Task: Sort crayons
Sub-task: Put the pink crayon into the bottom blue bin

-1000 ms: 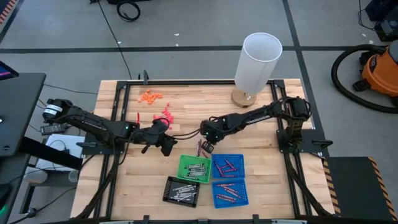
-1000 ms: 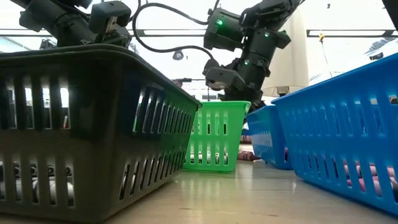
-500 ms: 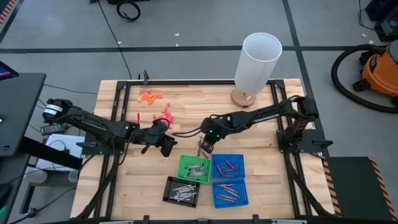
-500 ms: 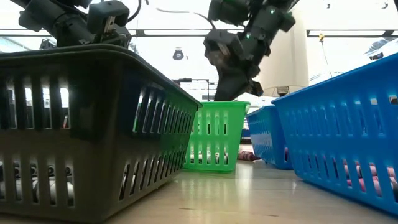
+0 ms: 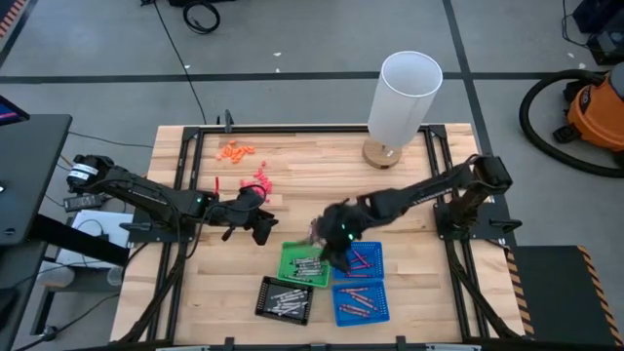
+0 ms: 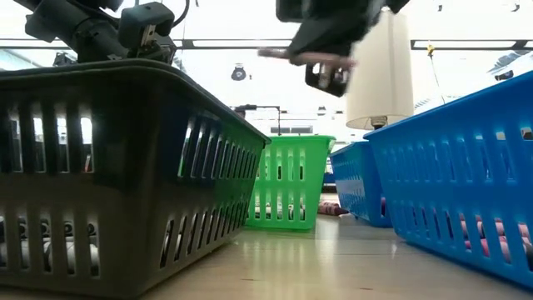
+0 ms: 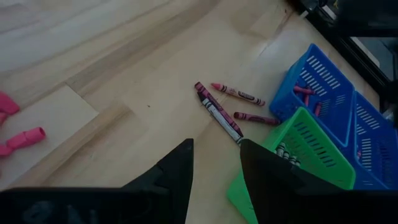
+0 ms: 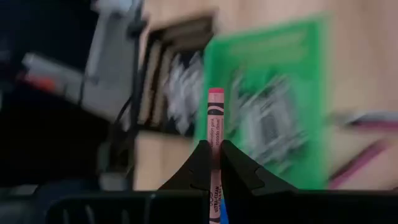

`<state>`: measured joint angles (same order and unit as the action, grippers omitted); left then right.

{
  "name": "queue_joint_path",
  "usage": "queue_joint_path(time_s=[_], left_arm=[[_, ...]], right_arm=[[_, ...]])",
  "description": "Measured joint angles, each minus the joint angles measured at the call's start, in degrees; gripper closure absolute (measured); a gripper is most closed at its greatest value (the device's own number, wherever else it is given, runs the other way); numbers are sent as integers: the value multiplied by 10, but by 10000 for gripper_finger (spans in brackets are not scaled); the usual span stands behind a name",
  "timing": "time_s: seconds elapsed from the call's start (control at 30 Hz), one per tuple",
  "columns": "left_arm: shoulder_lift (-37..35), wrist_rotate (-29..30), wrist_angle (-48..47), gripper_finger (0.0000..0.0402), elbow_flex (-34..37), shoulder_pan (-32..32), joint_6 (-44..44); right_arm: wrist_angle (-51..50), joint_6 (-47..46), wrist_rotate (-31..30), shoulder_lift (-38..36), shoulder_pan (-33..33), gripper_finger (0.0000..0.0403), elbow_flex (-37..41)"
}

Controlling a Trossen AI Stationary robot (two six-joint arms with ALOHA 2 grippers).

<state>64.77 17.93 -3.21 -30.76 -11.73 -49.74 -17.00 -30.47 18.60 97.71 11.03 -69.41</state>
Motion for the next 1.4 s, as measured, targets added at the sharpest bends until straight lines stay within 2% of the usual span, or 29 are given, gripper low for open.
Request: queue_joint_path(time_s=[0.13,0.37,0.53,0.67,1.0,1.13,1.4], left_arm=[[0,0,0,259,0,0,0],[0,0,0,259,0,0,0],[0,0,0,259,0,0,-1],[0,0,0,259,0,-1,-2],[0,0,0,259,0,-1,-2],[0,0,0,259,0,-1,-2],[0,0,0,259,0,-1,-5]], right_arm=[[-14,-23,48,0,45,377,4],[-12,-104,50,0,119,360,49],[-10,-161,6,0,160,356,74],[-11,-203,-8,0,170,349,86],[-41,-201,44,0,139,279,77],[-74,-176,14,0,106,278,54],[-72,-118,-16,0,25,280,27]])
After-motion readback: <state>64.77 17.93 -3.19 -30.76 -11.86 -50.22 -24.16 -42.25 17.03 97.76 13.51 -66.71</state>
